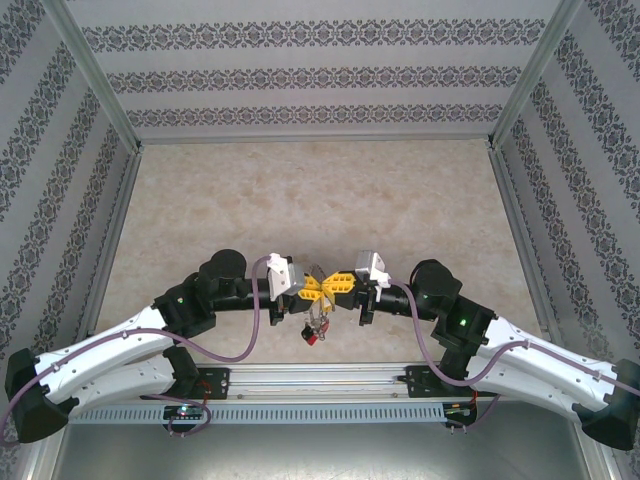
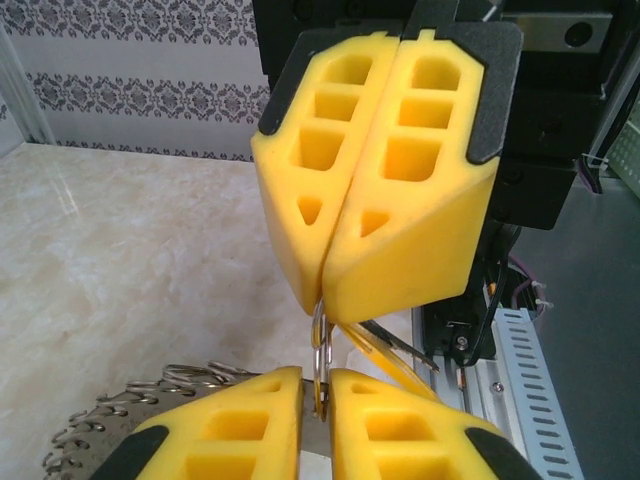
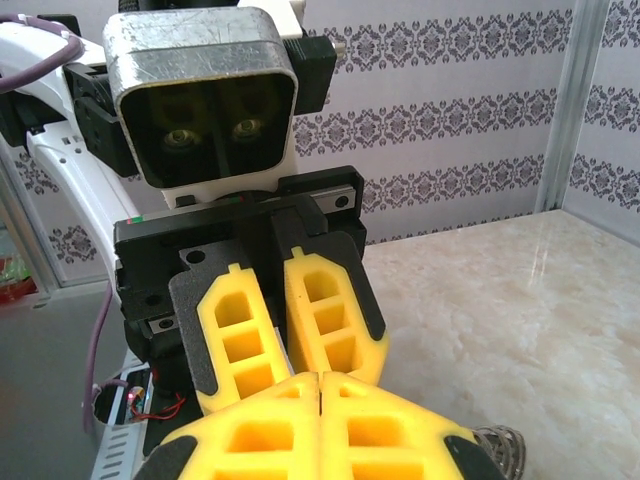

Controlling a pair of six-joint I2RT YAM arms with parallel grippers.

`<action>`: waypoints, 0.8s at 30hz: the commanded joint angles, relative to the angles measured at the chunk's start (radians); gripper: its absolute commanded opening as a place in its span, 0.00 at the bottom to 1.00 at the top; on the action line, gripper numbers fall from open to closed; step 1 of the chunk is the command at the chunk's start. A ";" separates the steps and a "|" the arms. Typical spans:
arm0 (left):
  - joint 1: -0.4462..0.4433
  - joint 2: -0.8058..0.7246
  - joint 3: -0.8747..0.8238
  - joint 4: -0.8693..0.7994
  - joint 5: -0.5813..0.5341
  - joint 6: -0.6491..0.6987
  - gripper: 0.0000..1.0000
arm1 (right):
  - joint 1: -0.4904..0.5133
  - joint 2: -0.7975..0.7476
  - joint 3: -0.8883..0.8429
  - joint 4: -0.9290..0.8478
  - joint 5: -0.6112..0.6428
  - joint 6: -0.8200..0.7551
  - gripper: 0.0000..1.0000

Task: Put the keys on the keyring

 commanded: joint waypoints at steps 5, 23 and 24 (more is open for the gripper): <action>-0.020 0.002 -0.002 0.017 -0.004 0.029 0.00 | -0.001 0.005 0.041 0.054 -0.029 0.009 0.00; -0.028 -0.097 -0.035 0.012 -0.112 0.079 0.00 | -0.002 -0.083 0.014 -0.038 0.128 0.063 0.00; -0.029 -0.100 -0.034 0.012 -0.112 0.080 0.00 | -0.003 -0.073 0.018 -0.039 0.125 0.064 0.00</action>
